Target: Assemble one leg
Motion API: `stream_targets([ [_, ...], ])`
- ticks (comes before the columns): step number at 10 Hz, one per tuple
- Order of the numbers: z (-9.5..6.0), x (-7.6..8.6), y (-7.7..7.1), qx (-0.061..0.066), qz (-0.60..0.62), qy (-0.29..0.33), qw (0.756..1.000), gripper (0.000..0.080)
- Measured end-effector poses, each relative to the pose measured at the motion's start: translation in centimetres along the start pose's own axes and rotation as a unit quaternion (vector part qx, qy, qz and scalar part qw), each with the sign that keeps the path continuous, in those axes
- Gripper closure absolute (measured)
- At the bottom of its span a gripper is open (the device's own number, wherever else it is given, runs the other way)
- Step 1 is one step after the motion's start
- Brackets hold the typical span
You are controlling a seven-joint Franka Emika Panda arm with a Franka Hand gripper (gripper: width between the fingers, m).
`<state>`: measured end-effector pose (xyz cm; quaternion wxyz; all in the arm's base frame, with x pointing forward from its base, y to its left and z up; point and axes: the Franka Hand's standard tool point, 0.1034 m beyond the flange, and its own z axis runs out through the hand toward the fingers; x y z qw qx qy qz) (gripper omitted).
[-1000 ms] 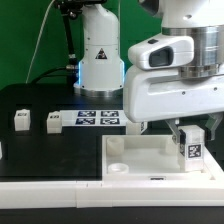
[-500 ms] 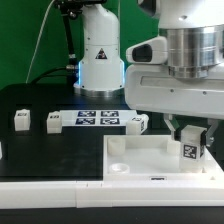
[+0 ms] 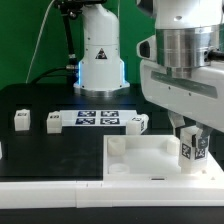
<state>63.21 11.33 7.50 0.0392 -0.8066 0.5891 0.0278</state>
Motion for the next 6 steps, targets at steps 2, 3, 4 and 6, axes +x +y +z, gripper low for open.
stream_targets([
  [2, 0.01, -0.06, -0.01, 0.0, -0.006, 0.0, 1.0, 0.0264],
  [3, 0.01, -0.08, -0.01, 0.0, -0.019, 0.0, 1.0, 0.0264],
  [4, 0.01, -0.13, -0.02, 0.0, -0.024, 0.0, 1.0, 0.0166],
  [6, 0.01, -0.4, -0.07, -0.001, -0.165, 0.0, 0.986, 0.0153],
])
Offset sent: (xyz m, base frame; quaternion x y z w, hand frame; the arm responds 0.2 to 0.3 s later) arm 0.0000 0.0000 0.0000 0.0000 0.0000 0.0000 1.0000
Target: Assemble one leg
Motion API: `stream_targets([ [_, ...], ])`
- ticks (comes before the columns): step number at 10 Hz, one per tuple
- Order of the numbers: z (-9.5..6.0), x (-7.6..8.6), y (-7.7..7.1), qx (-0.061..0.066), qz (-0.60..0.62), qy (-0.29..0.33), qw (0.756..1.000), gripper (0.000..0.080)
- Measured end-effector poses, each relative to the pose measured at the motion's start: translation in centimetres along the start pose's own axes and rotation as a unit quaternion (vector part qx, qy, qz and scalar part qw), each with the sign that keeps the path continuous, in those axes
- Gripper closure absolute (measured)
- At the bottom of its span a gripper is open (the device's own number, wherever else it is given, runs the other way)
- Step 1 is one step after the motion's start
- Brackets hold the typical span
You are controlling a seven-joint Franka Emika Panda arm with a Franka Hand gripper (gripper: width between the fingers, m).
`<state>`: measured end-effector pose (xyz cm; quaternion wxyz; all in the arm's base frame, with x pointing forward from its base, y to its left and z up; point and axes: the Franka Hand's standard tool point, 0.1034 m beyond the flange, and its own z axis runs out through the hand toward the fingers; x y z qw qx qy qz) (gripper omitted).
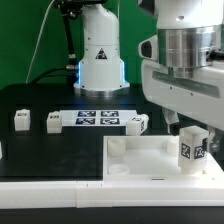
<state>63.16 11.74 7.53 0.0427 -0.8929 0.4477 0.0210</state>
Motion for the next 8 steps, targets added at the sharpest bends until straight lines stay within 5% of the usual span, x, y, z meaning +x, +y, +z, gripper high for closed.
stream_targets([
  [4, 0.03, -0.26, -0.15, -0.002, -0.215, 0.001, 0.977, 0.015],
  [8, 0.1, -0.95, -0.48, -0.008, -0.395, 0.004, 0.919, 0.015],
])
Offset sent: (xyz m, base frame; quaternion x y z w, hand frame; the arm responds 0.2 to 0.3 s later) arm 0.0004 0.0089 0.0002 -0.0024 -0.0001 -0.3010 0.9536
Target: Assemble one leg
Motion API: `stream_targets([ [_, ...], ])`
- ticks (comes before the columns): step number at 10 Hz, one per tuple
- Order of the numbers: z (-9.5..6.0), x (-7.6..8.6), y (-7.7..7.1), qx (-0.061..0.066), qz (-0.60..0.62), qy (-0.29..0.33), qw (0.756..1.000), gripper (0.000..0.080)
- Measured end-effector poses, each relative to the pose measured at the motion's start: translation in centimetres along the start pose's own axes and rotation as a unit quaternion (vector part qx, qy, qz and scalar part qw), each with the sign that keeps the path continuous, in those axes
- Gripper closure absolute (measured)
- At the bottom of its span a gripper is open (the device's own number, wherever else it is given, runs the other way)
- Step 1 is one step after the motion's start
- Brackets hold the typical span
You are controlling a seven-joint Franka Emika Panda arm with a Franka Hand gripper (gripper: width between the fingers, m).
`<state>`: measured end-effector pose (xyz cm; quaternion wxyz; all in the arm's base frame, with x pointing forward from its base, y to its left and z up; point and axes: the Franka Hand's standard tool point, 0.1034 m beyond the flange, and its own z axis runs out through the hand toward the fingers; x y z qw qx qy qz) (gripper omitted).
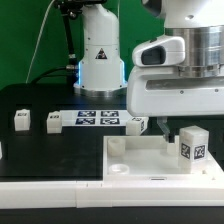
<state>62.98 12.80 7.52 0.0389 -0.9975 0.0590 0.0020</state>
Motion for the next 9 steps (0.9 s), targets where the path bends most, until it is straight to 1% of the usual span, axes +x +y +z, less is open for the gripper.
stream_targets([
  [1, 0.0, 0.03, 0.13, -0.004, -0.061, 0.001, 0.998, 0.015],
  [2, -0.02, 0.12, 0.46, -0.005, -0.124, 0.0, 0.992, 0.015],
  [3, -0.04, 0.21, 0.72, -0.004, -0.141, 0.0, 0.99, 0.015],
  [5, -0.03, 0.18, 0.64, -0.004, -0.133, 0.0, 0.991, 0.016],
  [7, -0.03, 0.19, 0.66, -0.004, -0.108, 0.001, 0.994, 0.0485],
  [8, -0.04, 0.22, 0.79, -0.005, -0.107, 0.001, 0.994, 0.0485],
  [9, -0.04, 0.23, 0.8, -0.003, -0.074, 0.001, 0.997, 0.0508],
])
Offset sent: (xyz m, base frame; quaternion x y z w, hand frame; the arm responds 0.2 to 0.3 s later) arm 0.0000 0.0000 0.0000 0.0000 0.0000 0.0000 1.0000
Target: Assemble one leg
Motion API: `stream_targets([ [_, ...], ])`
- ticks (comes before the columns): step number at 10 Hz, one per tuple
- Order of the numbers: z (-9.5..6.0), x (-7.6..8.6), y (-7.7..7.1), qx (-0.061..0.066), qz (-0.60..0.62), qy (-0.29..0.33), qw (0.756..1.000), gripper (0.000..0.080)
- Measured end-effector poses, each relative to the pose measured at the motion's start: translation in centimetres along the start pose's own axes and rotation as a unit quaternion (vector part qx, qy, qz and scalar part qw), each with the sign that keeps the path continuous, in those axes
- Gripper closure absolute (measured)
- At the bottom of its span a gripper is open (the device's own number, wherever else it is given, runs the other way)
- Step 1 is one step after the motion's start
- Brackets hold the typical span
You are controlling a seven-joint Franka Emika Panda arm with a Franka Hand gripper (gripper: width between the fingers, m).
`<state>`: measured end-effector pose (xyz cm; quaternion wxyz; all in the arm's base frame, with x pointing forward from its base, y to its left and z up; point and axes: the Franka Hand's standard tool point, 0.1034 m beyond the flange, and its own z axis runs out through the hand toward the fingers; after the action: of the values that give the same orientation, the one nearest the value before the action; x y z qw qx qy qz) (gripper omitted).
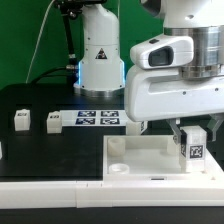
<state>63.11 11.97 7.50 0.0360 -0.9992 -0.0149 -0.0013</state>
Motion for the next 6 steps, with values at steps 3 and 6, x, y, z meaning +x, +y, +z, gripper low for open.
stream_targets([
  [3, 0.0, 0.2, 1.0, 0.001, 0.185, 0.001, 0.983, 0.0508],
  [6, -0.2, 0.1, 2.6, -0.014, 0.338, 0.006, 0.941, 0.0502],
])
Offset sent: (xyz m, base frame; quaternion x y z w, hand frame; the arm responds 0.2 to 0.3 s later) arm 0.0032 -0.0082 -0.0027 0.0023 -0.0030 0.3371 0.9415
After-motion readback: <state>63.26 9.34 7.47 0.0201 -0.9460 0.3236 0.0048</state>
